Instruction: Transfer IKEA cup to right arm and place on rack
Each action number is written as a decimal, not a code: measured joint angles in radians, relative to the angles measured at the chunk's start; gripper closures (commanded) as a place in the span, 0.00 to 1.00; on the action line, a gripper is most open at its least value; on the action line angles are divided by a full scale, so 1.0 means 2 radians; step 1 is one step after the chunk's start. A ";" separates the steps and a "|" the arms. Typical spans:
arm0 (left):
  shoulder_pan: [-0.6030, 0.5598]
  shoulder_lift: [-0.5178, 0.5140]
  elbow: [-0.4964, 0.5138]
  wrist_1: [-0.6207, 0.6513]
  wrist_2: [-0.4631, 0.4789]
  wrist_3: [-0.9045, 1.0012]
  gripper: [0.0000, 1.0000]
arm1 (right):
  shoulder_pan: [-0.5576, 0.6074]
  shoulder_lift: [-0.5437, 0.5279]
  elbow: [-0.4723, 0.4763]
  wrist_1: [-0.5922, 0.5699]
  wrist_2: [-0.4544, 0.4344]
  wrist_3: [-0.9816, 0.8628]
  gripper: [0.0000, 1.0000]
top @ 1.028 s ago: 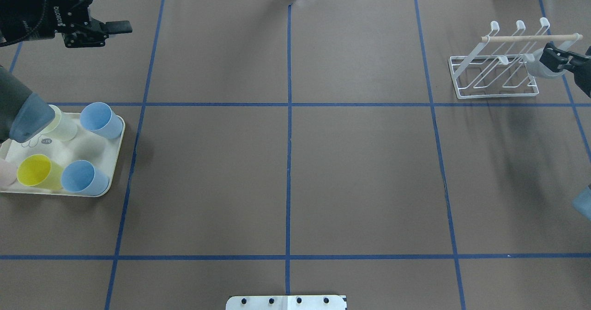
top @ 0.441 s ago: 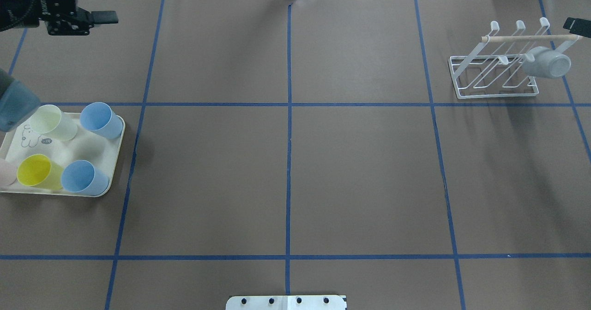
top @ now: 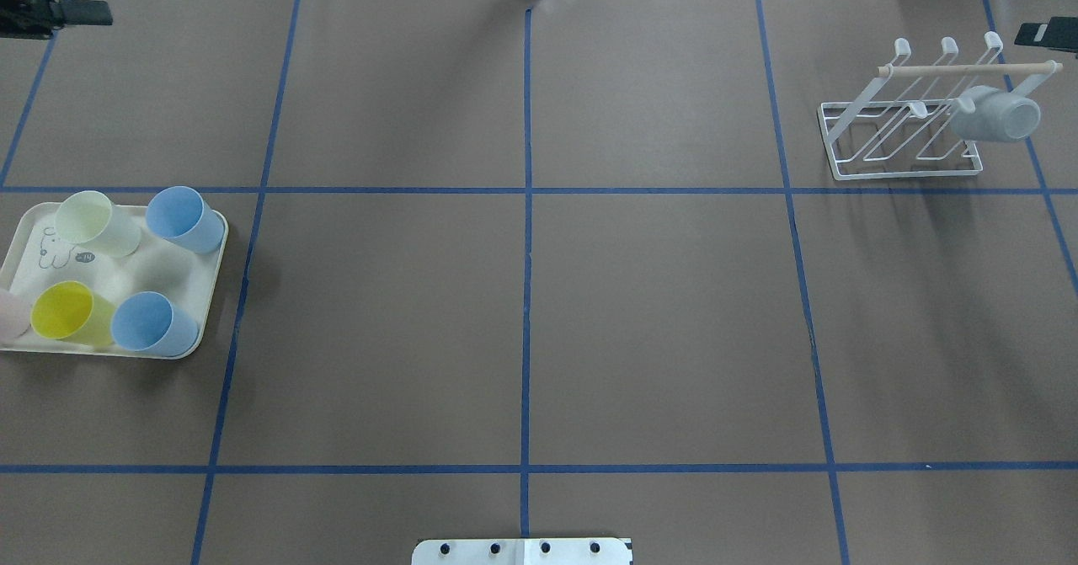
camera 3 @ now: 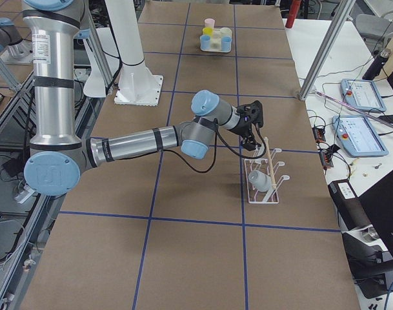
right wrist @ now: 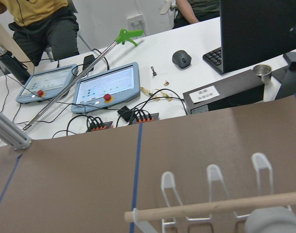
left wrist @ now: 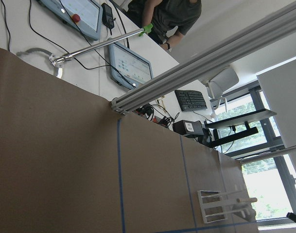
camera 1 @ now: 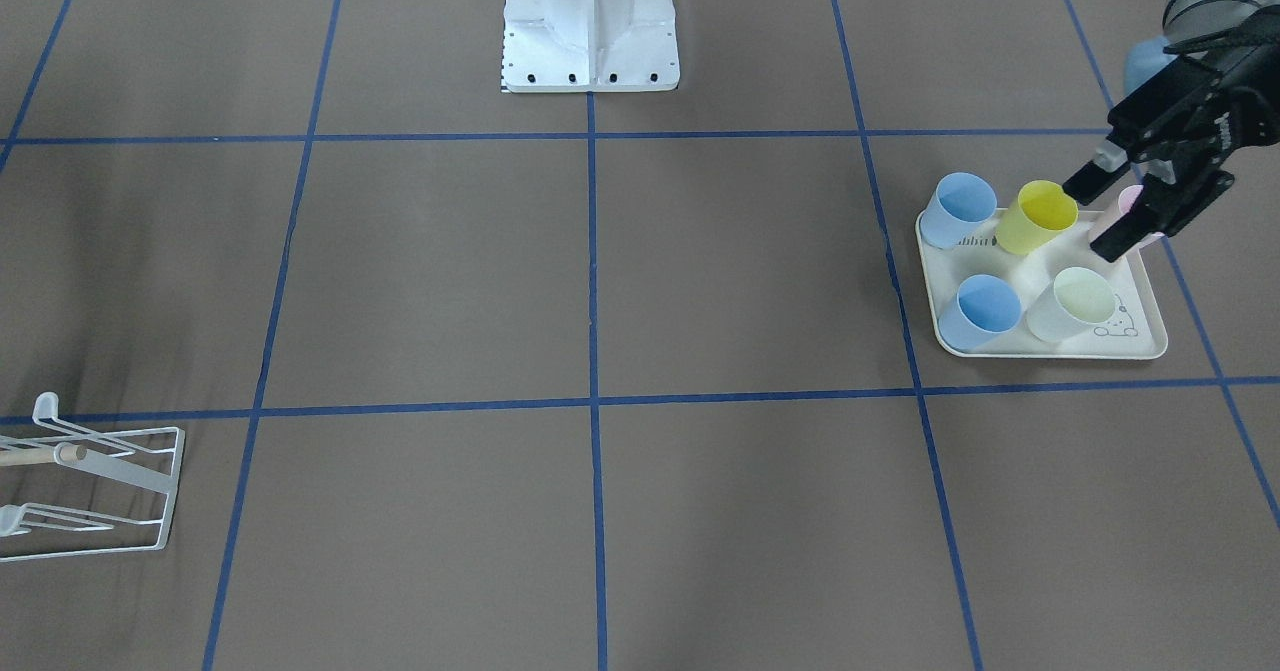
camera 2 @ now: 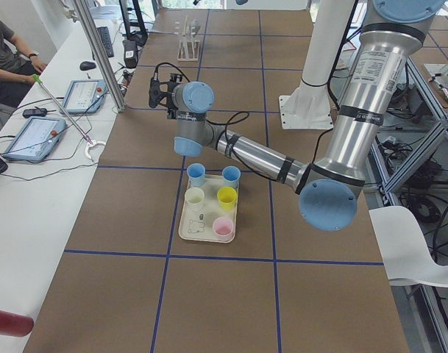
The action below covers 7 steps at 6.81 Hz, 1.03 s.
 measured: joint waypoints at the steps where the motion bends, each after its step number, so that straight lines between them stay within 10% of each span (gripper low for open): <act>1: -0.009 0.016 -0.005 0.035 -0.002 0.063 0.00 | -0.001 0.019 0.000 0.001 0.027 0.045 0.00; 7: 0.020 0.163 -0.038 0.180 0.047 0.397 0.00 | -0.053 0.098 0.001 0.007 0.051 0.235 0.00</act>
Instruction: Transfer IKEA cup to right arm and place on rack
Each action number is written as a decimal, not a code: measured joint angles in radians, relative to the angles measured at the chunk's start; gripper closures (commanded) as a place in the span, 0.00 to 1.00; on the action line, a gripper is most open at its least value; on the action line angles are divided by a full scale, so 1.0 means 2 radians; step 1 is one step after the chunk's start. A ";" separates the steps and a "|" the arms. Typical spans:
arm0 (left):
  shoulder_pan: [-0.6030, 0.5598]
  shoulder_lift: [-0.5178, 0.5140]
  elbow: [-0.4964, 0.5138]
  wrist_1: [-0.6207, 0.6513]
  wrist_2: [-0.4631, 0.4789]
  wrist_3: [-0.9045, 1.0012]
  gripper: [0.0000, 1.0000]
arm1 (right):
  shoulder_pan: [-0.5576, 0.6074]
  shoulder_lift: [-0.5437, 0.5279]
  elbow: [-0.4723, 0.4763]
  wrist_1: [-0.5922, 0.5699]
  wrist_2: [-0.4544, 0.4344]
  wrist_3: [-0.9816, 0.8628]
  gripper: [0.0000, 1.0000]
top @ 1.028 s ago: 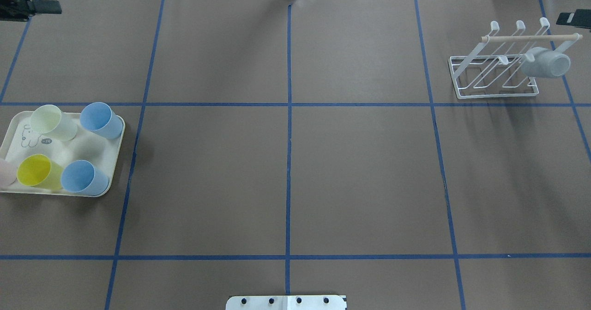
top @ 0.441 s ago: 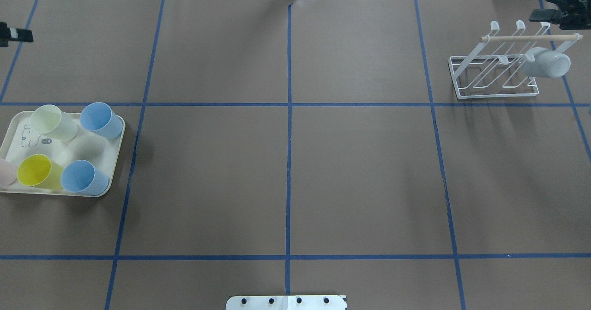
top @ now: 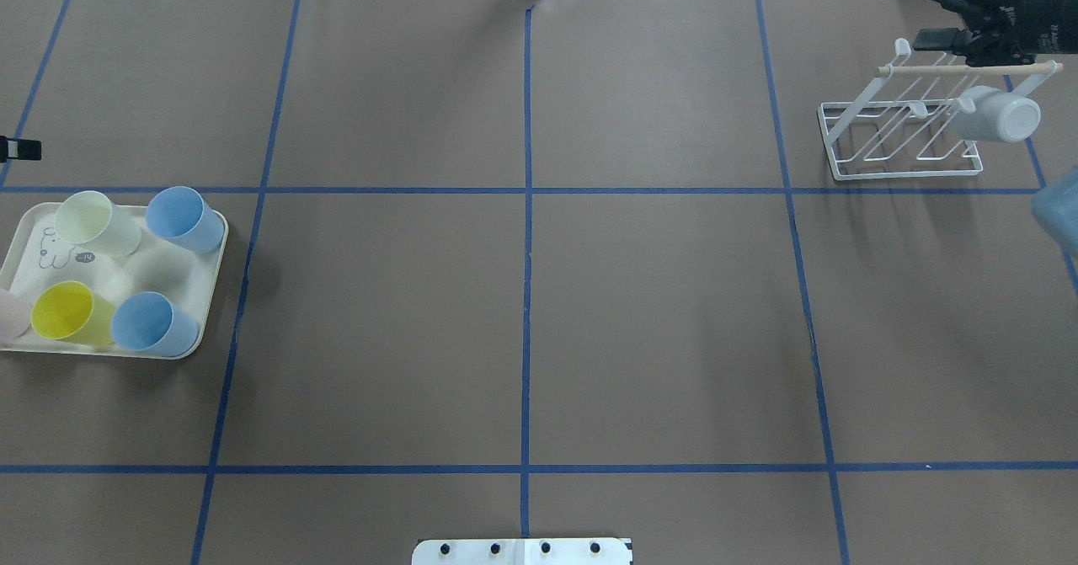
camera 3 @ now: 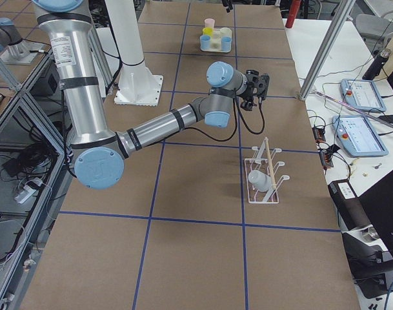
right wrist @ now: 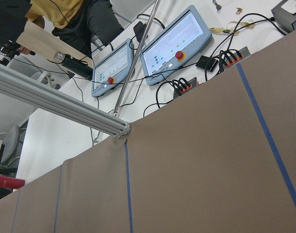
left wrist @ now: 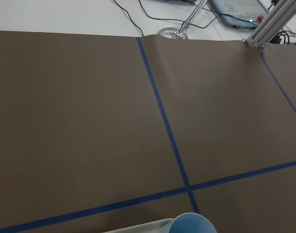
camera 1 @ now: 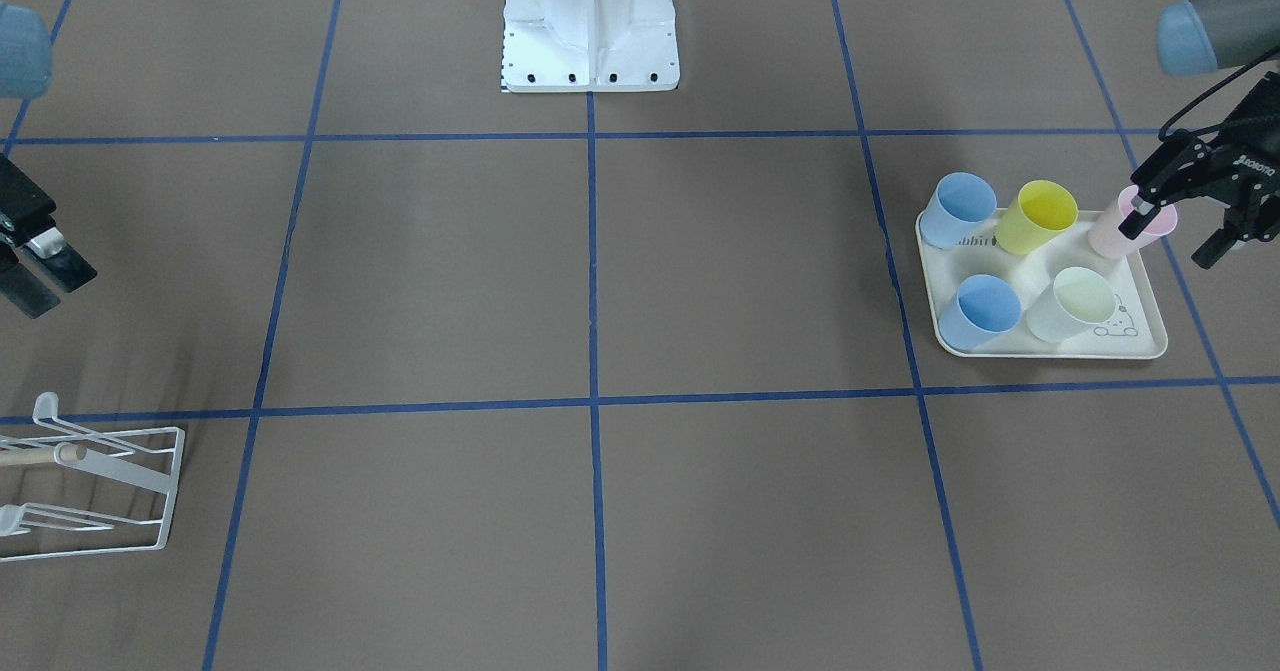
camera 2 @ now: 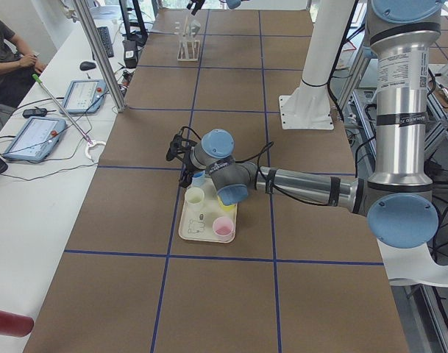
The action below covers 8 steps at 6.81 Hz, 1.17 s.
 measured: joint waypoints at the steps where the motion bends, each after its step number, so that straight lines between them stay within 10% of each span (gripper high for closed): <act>1: 0.004 0.003 -0.023 0.074 0.035 0.056 0.00 | -0.005 0.003 -0.001 0.000 -0.001 0.001 0.00; 3: 0.011 0.002 -0.040 0.186 0.083 0.145 0.00 | -0.015 0.006 -0.004 0.000 -0.006 0.001 0.00; 8: 0.057 -0.027 0.026 0.196 0.086 0.175 0.02 | -0.033 0.007 -0.007 0.001 -0.028 0.000 0.00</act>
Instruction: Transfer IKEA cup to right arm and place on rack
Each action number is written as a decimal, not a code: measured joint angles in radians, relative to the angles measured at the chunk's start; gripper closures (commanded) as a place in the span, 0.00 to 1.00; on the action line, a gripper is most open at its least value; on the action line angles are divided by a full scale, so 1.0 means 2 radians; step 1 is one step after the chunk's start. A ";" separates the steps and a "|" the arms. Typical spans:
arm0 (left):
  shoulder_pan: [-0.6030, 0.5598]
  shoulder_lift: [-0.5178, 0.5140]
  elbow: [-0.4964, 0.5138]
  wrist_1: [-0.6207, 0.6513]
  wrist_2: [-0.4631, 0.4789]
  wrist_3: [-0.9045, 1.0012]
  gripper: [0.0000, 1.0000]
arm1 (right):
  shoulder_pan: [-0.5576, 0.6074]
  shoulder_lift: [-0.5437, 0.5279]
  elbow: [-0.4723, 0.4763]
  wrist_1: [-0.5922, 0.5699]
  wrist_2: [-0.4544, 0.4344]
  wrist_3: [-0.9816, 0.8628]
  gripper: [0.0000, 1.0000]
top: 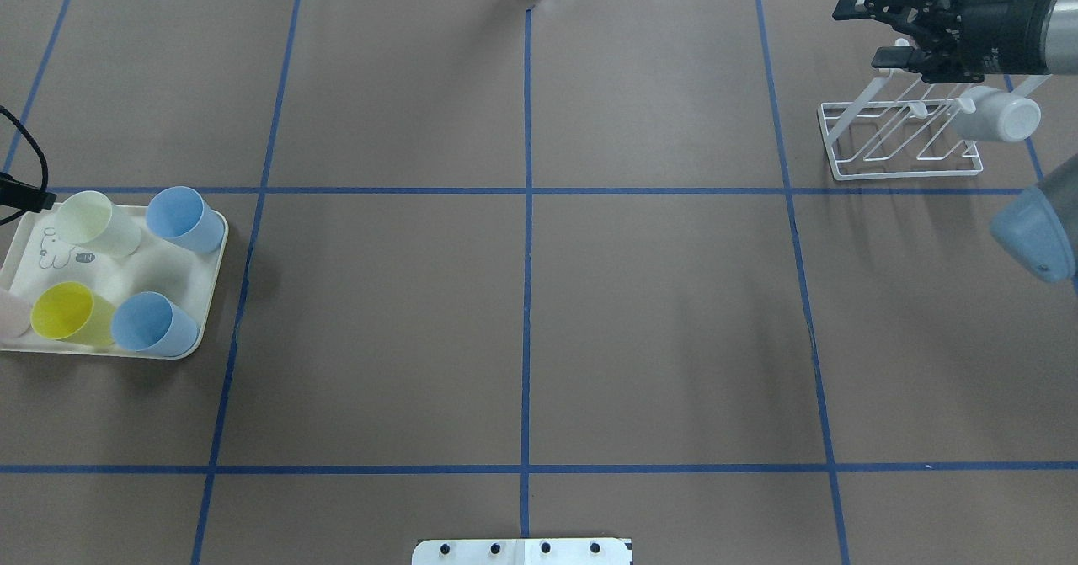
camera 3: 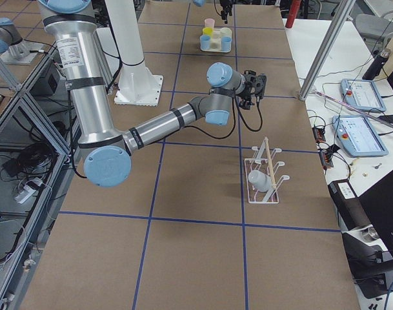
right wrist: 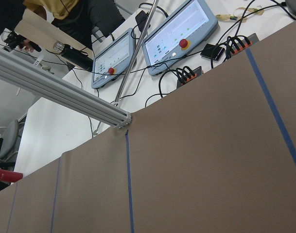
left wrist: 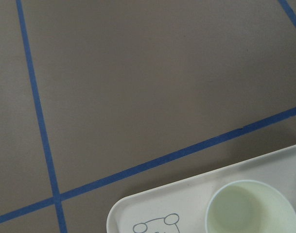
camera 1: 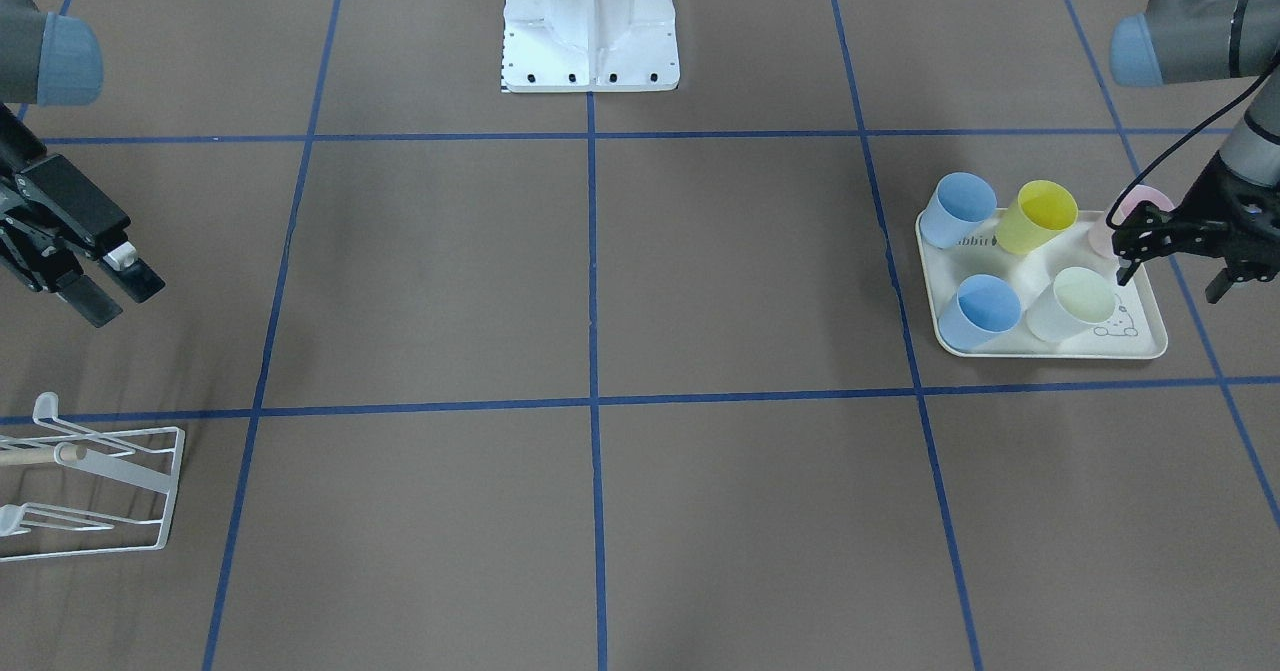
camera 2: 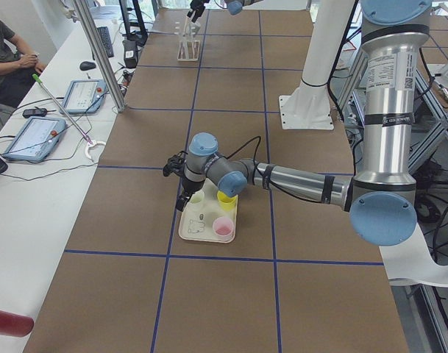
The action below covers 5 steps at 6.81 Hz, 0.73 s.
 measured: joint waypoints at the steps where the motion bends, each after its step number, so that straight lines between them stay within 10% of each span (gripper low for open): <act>1: 0.011 -0.002 0.003 -0.001 0.000 0.000 0.04 | -0.001 0.000 0.000 0.000 0.000 0.000 0.00; 5: 0.040 -0.008 0.036 -0.030 0.001 0.001 0.32 | -0.003 0.003 -0.004 -0.001 -0.001 -0.003 0.00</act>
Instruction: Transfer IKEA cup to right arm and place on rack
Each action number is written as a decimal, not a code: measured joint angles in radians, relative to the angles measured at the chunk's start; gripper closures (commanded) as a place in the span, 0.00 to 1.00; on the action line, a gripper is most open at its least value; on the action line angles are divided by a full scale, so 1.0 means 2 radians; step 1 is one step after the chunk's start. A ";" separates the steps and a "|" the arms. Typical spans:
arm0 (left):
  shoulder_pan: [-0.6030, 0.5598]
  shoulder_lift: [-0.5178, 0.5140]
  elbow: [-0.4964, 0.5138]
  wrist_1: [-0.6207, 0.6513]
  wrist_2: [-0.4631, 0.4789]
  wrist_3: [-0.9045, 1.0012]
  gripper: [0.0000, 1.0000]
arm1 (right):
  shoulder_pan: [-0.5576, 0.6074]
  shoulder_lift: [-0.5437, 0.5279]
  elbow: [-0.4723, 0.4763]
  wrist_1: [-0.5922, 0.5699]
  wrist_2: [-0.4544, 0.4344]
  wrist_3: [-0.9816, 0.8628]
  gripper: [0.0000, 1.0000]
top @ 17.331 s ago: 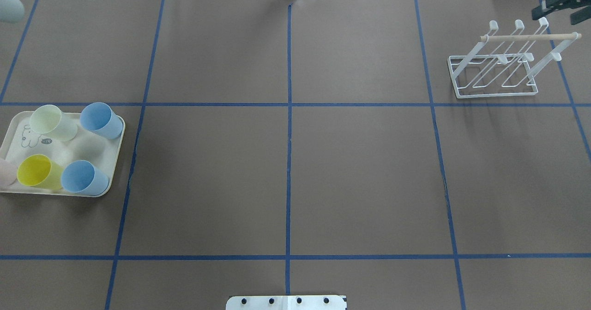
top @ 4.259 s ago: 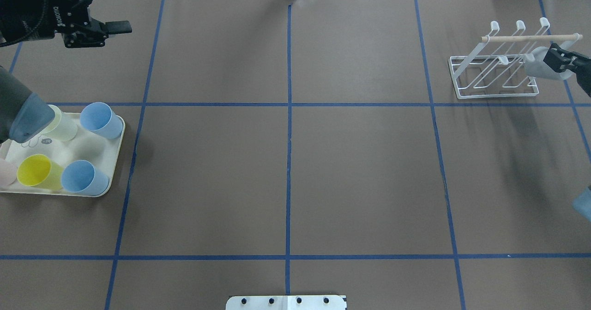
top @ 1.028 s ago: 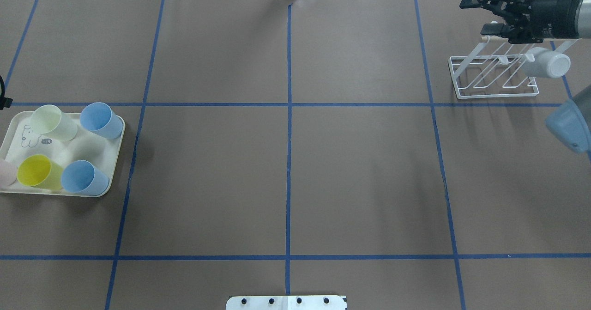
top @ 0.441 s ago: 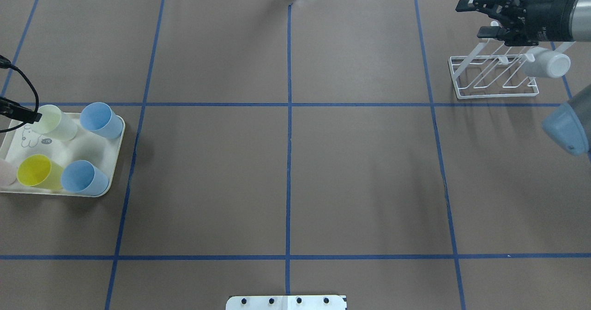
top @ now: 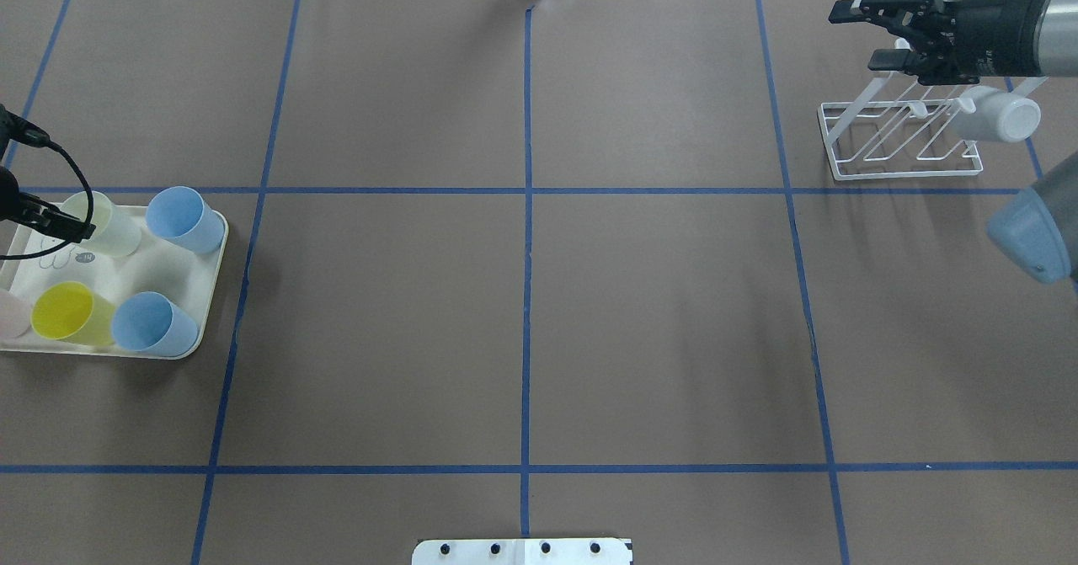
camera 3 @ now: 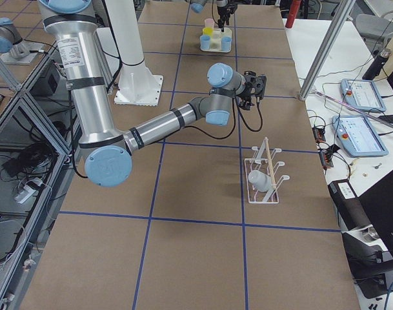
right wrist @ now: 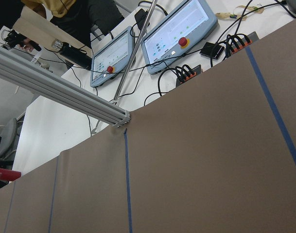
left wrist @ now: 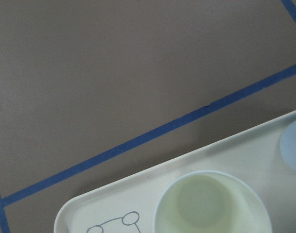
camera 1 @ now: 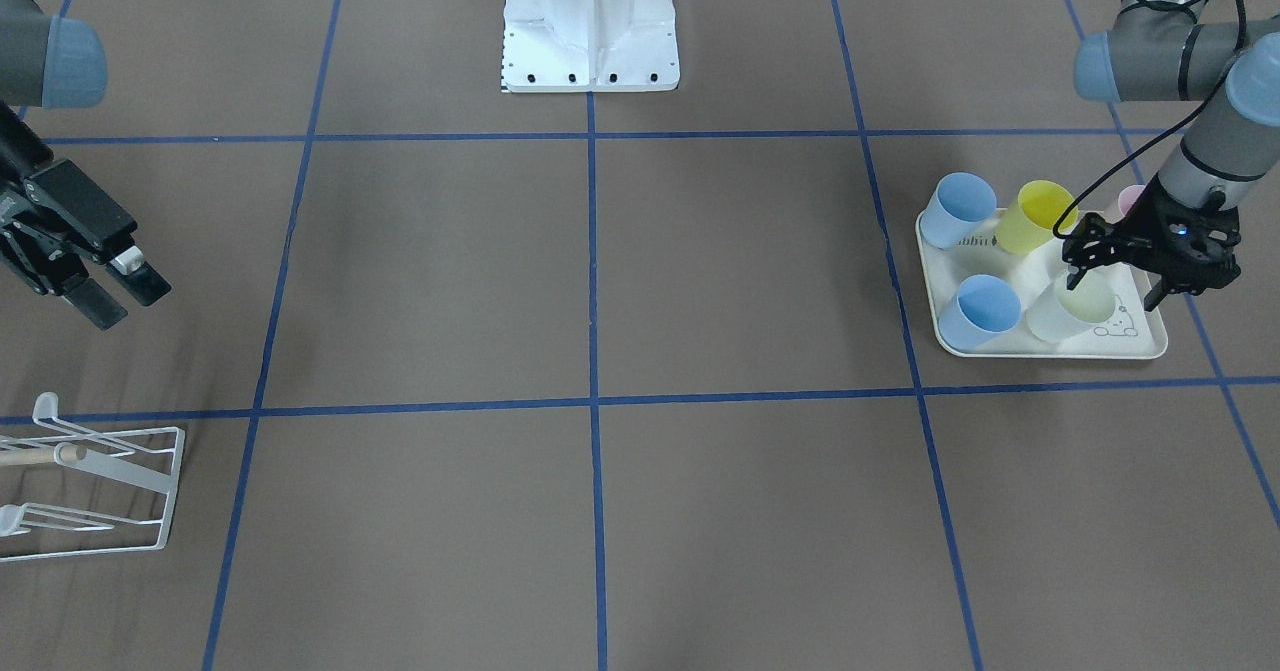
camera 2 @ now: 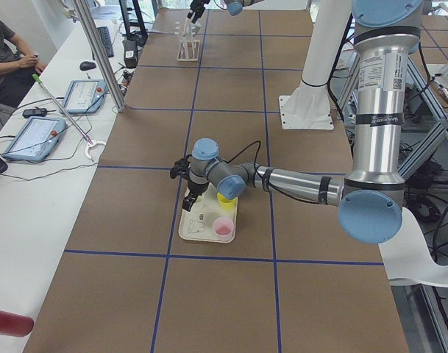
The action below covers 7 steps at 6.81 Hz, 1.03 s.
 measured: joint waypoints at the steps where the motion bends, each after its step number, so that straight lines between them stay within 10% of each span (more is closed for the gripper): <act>1: 0.002 -0.003 0.015 -0.013 0.000 0.001 0.56 | 0.000 0.002 0.000 0.000 0.000 0.000 0.00; 2: 0.002 -0.007 0.024 -0.019 0.000 0.001 0.80 | 0.000 0.003 0.000 0.000 0.000 0.000 0.00; 7: 0.000 -0.003 0.009 -0.020 -0.031 0.004 1.00 | 0.000 0.005 0.000 0.000 0.000 0.000 0.00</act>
